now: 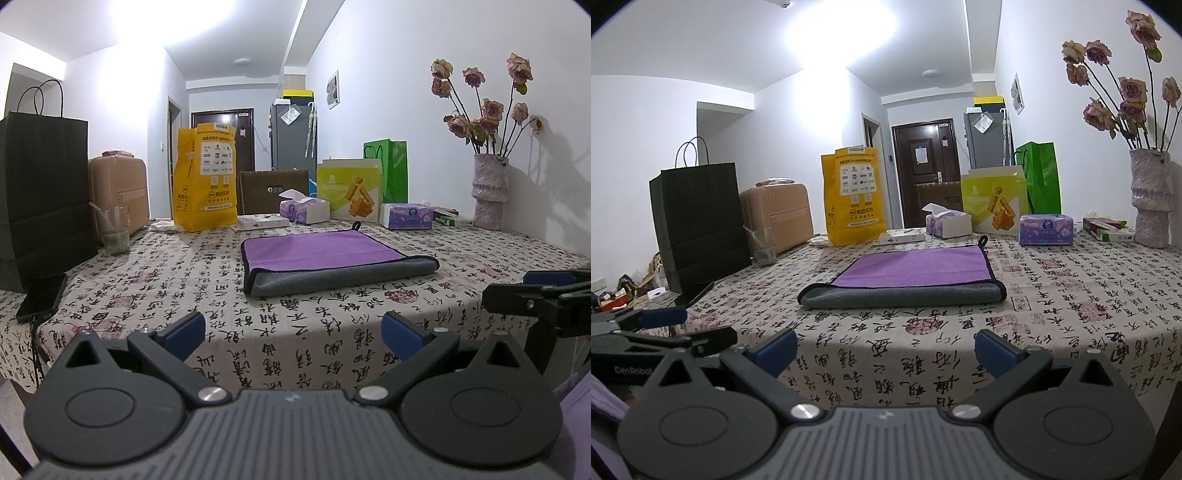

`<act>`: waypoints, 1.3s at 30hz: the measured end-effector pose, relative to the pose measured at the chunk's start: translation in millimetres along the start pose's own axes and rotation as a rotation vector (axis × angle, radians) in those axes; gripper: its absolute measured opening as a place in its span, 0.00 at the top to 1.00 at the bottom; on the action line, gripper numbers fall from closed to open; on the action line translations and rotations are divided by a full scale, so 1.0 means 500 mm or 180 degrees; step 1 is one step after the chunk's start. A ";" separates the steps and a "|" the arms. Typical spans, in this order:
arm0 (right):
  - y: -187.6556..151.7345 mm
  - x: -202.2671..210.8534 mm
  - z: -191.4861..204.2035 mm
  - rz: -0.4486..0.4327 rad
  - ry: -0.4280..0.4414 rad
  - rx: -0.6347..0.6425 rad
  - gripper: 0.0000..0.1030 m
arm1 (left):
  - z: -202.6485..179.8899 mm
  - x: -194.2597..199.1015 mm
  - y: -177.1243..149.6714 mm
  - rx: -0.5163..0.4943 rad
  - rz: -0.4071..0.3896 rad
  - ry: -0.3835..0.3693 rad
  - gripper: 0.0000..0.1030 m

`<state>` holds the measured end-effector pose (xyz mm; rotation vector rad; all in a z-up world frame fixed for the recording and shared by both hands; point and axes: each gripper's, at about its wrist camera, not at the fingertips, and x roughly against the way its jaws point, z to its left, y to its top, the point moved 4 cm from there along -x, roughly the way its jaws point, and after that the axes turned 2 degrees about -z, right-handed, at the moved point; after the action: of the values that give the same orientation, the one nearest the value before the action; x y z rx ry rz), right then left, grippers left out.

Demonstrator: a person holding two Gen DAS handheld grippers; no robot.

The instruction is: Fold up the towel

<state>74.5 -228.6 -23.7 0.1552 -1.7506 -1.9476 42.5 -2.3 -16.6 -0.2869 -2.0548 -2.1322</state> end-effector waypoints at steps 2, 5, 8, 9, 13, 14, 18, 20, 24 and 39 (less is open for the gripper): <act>0.000 0.000 0.000 0.0001 0.0003 0.0002 0.00 | 0.000 0.000 0.000 0.0001 0.0002 -0.0002 0.00; 0.000 0.000 -0.001 0.0003 0.0004 -0.0001 0.00 | 0.000 0.000 0.000 0.0000 0.0002 -0.0002 0.00; 0.000 0.000 0.000 0.0005 0.0005 -0.0001 0.00 | 0.000 0.000 0.000 -0.0001 0.0003 -0.0003 0.00; 0.001 0.000 -0.001 0.0007 0.0004 -0.0002 0.00 | 0.000 -0.001 0.000 -0.0001 0.0005 -0.0004 0.00; 0.002 0.002 -0.001 0.0001 -0.0006 -0.0001 0.00 | 0.000 -0.002 -0.001 -0.0011 0.0004 -0.0002 0.00; 0.003 0.001 -0.003 -0.0005 -0.0018 -0.0005 0.00 | 0.001 -0.004 0.000 -0.0017 0.0002 0.0008 0.00; 0.005 -0.008 -0.015 -0.0011 -0.0067 -0.0035 0.00 | 0.003 -0.020 0.005 -0.0084 -0.0031 0.0082 0.00; 0.006 -0.017 -0.020 -0.0035 -0.0096 -0.0024 0.00 | 0.003 -0.034 0.013 -0.0144 -0.0022 0.0095 0.00; 0.012 -0.039 -0.031 -0.0050 -0.0128 0.0026 0.00 | 0.006 -0.068 0.025 -0.0182 -0.0015 0.0148 0.00; 0.054 -0.192 -0.131 0.0129 -0.0264 0.0077 0.00 | 0.024 -0.243 0.069 0.0105 0.0276 0.0144 0.00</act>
<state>192.5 -246.0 -32.2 0.0475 -1.8165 -1.9298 168.9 6.9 -13.3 -0.3143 -2.0124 -2.0340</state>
